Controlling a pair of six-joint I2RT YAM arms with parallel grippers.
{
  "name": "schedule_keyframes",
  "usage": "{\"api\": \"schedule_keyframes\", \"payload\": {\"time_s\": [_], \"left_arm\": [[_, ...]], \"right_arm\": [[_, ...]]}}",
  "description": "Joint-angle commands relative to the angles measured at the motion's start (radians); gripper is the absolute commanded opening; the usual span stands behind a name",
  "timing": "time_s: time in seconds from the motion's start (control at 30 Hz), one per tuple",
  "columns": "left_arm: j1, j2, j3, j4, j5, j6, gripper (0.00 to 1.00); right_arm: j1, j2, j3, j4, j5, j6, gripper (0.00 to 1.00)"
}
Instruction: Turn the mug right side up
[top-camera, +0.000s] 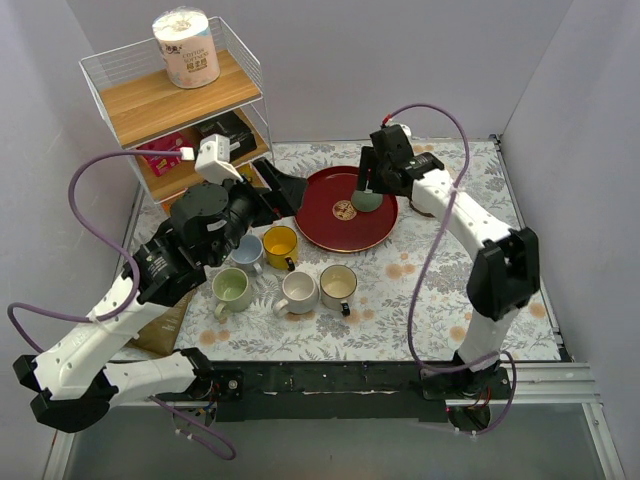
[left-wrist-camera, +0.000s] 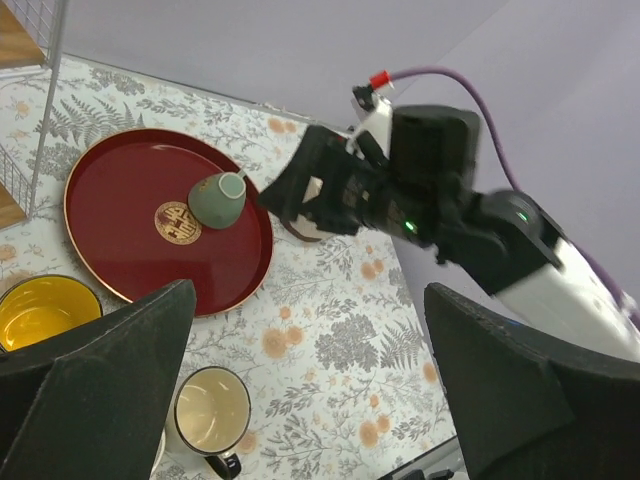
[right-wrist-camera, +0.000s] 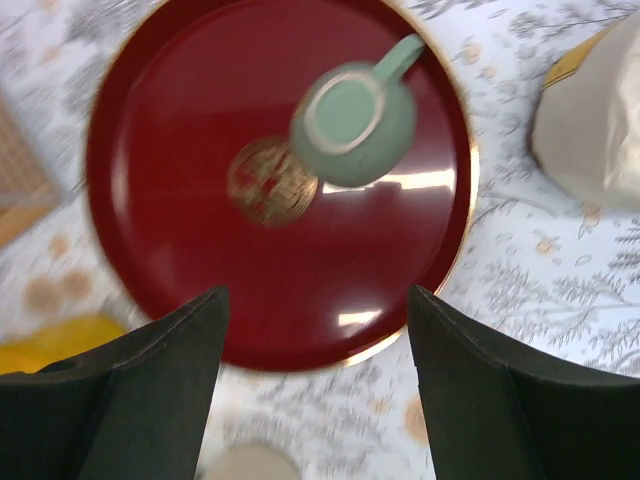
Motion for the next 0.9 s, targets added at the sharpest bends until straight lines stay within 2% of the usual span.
{"api": "schedule_keyframes", "payload": {"time_s": [0.0,0.13,0.33,0.5,0.6,0.73,0.87], "left_arm": [[0.005,0.004,0.024,-0.039,0.043,-0.001,0.98],[0.005,0.007,0.019,-0.063,0.043,-0.018,0.98],[0.005,-0.029,-0.013,-0.046,-0.025,-0.033,0.98],[0.005,-0.01,-0.004,-0.055,-0.042,-0.021,0.98],[0.005,0.011,0.011,-0.06,-0.046,-0.01,0.98],[0.005,0.025,0.03,-0.062,-0.062,0.011,0.98],[0.005,0.028,0.044,-0.066,-0.08,0.025,0.98]], "right_arm": [[-0.073,0.181,0.174,0.005,0.119,0.082,0.78],[-0.09,0.347,0.3,-0.02,0.234,0.152,0.77],[-0.11,0.39,0.267,0.122,0.257,0.277,0.73],[-0.116,0.459,0.32,0.121,0.268,0.346,0.72],[-0.12,0.522,0.391,0.057,0.273,0.386,0.66],[-0.125,0.567,0.417,-0.023,0.277,0.497,0.53],[-0.127,0.578,0.402,-0.015,0.287,0.542,0.5]]}}
